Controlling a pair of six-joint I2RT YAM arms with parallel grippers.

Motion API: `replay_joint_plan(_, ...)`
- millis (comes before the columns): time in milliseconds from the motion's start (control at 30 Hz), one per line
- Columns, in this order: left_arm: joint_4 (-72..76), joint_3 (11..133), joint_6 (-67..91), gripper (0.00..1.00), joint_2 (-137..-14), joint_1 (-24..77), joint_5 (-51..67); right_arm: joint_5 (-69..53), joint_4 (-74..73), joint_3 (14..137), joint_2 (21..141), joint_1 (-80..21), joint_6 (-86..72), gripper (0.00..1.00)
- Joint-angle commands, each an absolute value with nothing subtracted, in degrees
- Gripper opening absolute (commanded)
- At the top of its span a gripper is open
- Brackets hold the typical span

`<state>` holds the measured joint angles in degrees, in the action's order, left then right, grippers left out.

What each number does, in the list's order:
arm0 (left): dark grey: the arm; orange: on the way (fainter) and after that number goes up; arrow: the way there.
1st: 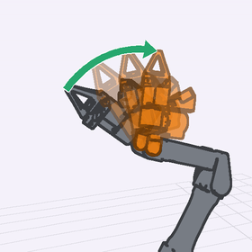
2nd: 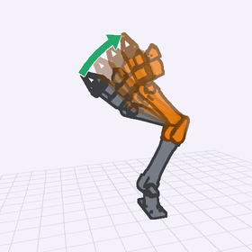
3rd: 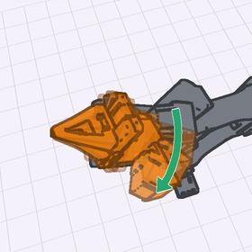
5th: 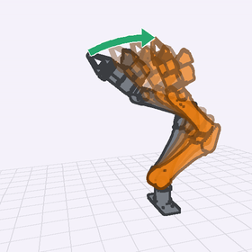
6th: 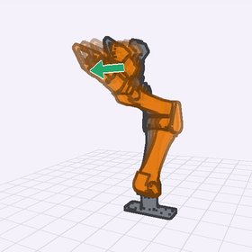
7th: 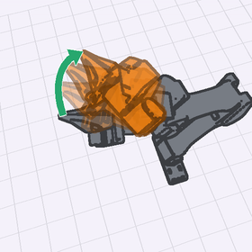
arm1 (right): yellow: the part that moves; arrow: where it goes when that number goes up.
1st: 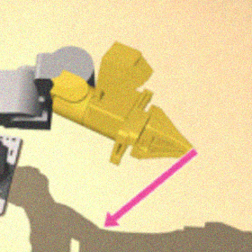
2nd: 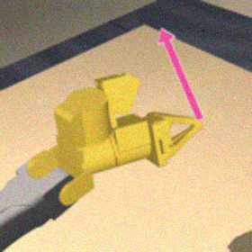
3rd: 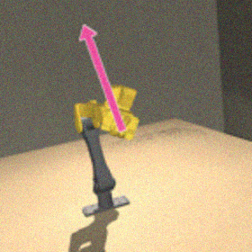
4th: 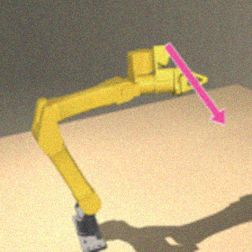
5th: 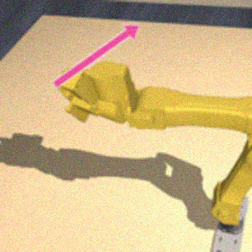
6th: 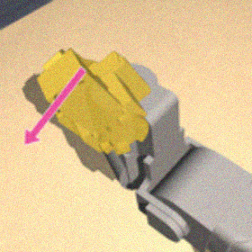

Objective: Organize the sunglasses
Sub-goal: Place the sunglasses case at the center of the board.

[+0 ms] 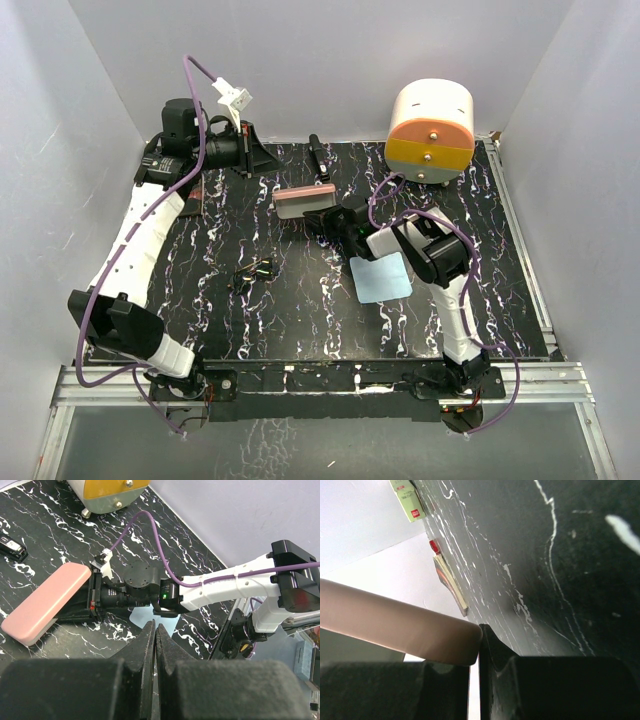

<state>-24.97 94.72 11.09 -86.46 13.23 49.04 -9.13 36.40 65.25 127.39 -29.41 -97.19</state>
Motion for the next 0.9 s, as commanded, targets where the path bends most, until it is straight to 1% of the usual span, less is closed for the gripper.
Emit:
replay_joint_plan(0, -25.6, 94.7, 10.5, 0.00, -83.5, 13.2, 49.2, -8.5, 40.8, 67.4, 128.7, -29.8, -100.8, 0.08)
replay_joint_plan(200, -26.2, 95.4, 10.7, 0.00, -83.7, 13.3, 49.0, -8.7, 38.9, 68.3, 128.2, -30.5, -101.1, 0.08)
replay_joint_plan(333, -26.6, 95.9, 10.8, 0.00, -83.9, 13.2, 49.0, -8.0, 34.1, 68.5, 125.8, -31.0, -99.5, 0.12)
replay_joint_plan(567, -26.8, 96.5, 11.2, 0.00, -83.8, 13.2, 48.7, -5.2, 24.7, 68.7, 120.6, -31.3, -93.2, 0.14)
replay_joint_plan(733, -26.6, 96.5, 11.8, 0.00, -83.6, 13.2, 48.5, -4.0, 21.0, 68.1, 118.3, -31.3, -90.3, 0.16)
replay_joint_plan(800, -26.5, 96.6, 11.9, 0.00, -83.5, 13.2, 48.4, -4.1, 20.5, 68.0, 118.1, -31.4, -89.9, 0.21)
replay_joint_plan(867, -26.5, 96.5, 12.0, 0.00, -83.3, 13.2, 48.3, -4.4, 21.3, 67.6, 118.1, -31.3, -89.8, 0.35)
